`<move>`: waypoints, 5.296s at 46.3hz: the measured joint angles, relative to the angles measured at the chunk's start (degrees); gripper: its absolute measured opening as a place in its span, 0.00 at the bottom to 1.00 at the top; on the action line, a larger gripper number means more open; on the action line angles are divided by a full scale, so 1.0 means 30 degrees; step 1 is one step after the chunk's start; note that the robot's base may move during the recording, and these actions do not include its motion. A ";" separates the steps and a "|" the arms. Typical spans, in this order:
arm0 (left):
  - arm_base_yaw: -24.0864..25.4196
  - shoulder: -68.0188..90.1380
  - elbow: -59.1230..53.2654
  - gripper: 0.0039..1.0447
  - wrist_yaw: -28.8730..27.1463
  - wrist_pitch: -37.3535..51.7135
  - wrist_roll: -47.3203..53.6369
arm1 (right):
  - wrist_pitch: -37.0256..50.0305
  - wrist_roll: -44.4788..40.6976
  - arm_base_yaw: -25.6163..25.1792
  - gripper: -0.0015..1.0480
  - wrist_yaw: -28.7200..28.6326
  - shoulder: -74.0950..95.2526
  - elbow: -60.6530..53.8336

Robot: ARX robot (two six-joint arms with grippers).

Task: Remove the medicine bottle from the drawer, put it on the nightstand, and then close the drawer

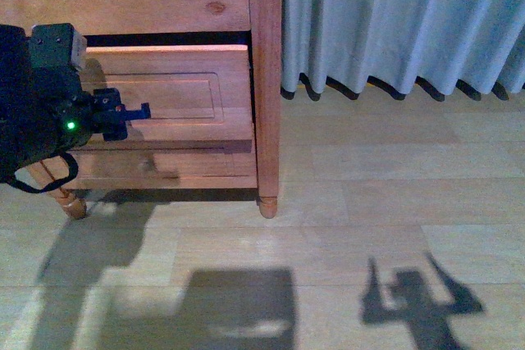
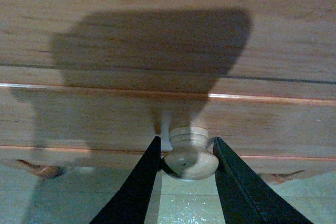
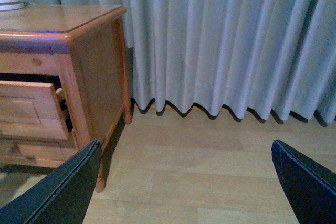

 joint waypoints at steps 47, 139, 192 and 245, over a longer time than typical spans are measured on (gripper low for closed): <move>-0.1020 -0.5938 -1.4440 0.25 -0.1406 0.6200 -0.2375 | 0.0000 0.0007 -0.0007 0.93 0.0000 0.0000 0.0000; 0.1275 -3.7412 -1.9045 0.03 -0.0481 -1.0171 0.0736 | -0.0015 0.0007 -0.0007 0.93 0.0044 0.0007 0.0000; 0.1290 -4.3109 -1.9045 0.03 -0.0488 -1.5912 0.0743 | 0.2390 0.2419 0.3169 0.93 -0.0452 2.5041 1.7187; 0.1290 -4.3109 -1.9045 0.94 -0.0488 -1.5912 0.0750 | 0.3563 0.0991 0.5326 0.93 0.2521 4.1994 2.3234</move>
